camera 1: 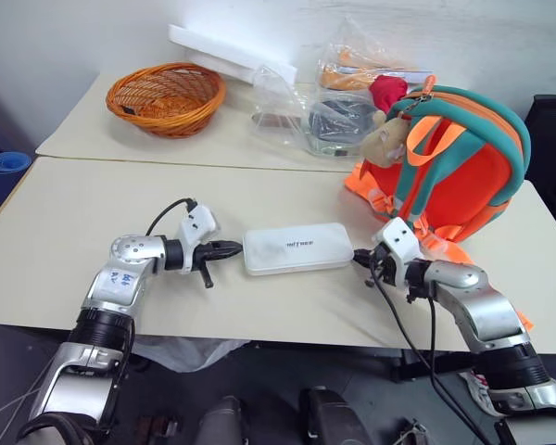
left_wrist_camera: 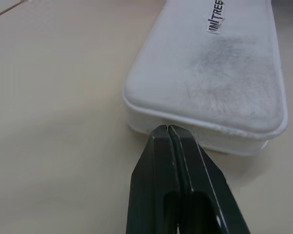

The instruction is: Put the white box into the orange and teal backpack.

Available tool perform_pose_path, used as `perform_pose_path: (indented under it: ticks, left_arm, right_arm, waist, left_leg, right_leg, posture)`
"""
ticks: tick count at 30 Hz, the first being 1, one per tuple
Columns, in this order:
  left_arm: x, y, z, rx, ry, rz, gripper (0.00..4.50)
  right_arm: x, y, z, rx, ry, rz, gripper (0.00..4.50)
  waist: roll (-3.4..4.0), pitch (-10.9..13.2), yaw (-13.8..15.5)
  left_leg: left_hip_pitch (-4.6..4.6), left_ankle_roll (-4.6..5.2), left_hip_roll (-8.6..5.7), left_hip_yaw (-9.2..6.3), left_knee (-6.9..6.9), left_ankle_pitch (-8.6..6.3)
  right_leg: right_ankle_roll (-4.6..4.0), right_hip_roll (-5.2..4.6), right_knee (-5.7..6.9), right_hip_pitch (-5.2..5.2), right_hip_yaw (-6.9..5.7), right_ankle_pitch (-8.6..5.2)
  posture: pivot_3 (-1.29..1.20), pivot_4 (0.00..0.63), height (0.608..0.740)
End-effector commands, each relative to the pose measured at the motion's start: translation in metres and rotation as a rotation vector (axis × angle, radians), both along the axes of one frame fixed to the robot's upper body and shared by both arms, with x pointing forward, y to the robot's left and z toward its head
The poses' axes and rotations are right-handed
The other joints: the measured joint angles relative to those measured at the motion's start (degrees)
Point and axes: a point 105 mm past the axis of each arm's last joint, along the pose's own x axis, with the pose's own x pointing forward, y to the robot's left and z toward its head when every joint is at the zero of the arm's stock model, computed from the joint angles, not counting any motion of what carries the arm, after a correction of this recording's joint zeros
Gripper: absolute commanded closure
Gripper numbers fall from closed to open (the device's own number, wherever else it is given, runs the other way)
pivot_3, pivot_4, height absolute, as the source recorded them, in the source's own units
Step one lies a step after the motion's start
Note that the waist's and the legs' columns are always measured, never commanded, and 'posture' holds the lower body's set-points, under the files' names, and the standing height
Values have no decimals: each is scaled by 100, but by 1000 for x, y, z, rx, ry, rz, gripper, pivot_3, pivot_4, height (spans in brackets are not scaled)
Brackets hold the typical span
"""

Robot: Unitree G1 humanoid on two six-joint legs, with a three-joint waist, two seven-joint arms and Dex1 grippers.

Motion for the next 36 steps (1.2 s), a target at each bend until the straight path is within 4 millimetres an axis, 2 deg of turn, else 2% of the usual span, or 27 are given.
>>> perform_pose_path:
  ticks: [1,7,10,13,19,23,29,36]
  left_arm:
    - [11,-8,19,-21,-65,-10,4475]
    - [24,12,13,-13,-8,63,4475]
    - [25,16,14,-117,140,79,3927]
    - [28,21,12,-166,277,117,3011]
    - [15,16,27,-368,616,50,1209]
    - [16,10,14,-332,756,112,26]
    - [14,-8,-8,-246,821,109,6]
    - [16,-47,-5,-272,861,33,6]
  right_arm:
    - [-10,3,12,17,-41,10,4500]
    - [-18,-4,11,23,-37,-40,4500]
    - [-16,-11,8,3,-42,-86,4500]
    - [-11,-17,8,-2,-53,-122,4500]
    - [-2,-16,12,2,-84,-148,4500]
    - [2,-10,10,5,-95,-146,4500]
    - [8,1,11,6,-113,-125,4500]
    - [11,9,12,16,-124,-112,4500]
  waist:
    - [-1,1,7]
    - [-1,1,-28]
    - [-3,2,-27]
    - [-5,3,-13]
    - [-8,5,-20]
    - [-9,5,-24]
    - [-8,5,-4]
    - [-8,4,32]
  left_leg:
    - [-1,0,1,-2,4,0]
    - [0,0,0,0,7,-1]
    - [3,-1,4,3,7,-1]
    - [0,-1,2,3,8,-1]
    - [-6,-1,0,3,12,-1]
    - [-6,-2,3,1,12,-1]
    - [-4,-3,0,2,12,0]
    - [-5,4,-23,-10,16,2]
  right_leg:
    - [0,1,3,0,-2,0]
    - [0,2,10,-1,1,0]
    - [0,9,11,-2,-2,0]
    - [0,11,13,-6,-18,0]
    - [0,12,10,-8,-43,0]
    - [0,18,14,-12,-42,0]
    - [-1,9,21,-12,-40,-1]
    - [-1,-16,19,-4,-51,-1]
  posture:
    - [0,150,740]
    - [0,150,740]
    - [0,150,740]
    - [0,150,740]
    - [0,150,740]
    - [0,150,740]
    - [0,150,740]
    - [0,150,740]
